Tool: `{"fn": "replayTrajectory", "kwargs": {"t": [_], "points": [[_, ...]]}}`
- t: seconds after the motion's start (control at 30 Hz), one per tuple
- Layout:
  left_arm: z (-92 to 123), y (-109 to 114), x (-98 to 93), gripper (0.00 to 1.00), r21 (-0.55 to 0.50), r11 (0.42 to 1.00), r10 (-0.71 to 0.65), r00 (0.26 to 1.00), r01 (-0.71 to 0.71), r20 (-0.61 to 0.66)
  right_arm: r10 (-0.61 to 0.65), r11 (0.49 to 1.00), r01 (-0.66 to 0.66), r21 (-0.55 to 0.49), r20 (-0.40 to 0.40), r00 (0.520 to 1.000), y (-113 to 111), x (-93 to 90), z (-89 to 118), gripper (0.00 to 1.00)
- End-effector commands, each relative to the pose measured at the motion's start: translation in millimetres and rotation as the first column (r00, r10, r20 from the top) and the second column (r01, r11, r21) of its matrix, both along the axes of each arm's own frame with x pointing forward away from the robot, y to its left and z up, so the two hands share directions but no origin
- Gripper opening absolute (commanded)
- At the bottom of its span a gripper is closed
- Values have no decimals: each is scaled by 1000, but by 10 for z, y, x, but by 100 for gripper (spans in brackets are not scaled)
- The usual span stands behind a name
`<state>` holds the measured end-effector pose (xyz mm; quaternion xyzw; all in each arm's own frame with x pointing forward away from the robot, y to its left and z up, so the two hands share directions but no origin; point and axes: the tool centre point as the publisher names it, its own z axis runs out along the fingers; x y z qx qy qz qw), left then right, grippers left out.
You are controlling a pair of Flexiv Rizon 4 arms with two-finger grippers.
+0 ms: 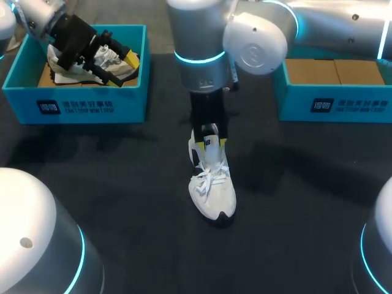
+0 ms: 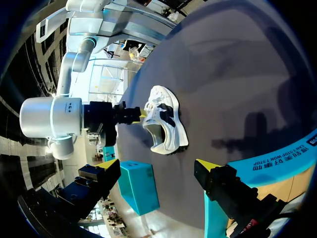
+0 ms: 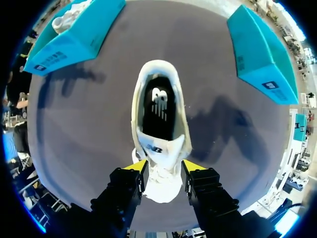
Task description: Take the shoe out of the shoebox, open the shoe tongue, remove and reinsert the insole, then place the shoe into the shoebox
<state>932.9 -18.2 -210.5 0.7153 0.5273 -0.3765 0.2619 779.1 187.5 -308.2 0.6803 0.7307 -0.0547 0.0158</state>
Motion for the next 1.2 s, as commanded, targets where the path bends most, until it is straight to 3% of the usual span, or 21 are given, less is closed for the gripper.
{"fn": "replayTrajectory", "kwargs": {"t": [0.03,0.5,0.63,0.73,0.97,1.03,1.17,1.2], "points": [[6,1,2,100,3,1000,-1,1000,1,1,-6,1000,6,-5,9,1000,-38,0,-26,42],[6,1,2,100,3,1000,-1,1000,1,1,12,1000,-12,4,-16,1000,26,106,-197,42],[6,1,2,100,3,1000,-1,1000,1,1,71,997,-73,30,59,996,-18,77,-38,45],[6,1,2,100,3,1000,-1,1000,1,1,217,974,-222,31,119,969,-7,27,108,47],[6,1,2,100,3,1000,-1,1000,1,1,514,852,-524,17,166,841,10,-24,260,51],[6,1,2,100,3,1000,-1,1000,1,1,610,782,-623,26,180,772,25,-50,297,49],[6,1,2,100,3,1000,-1,1000,1,1,718,685,-729,8,162,677,56,-61,320,47],[6,1,2,100,3,1000,-1,1000,1,1,745,658,-753,1,147,651,80,-67,322,71]]}}
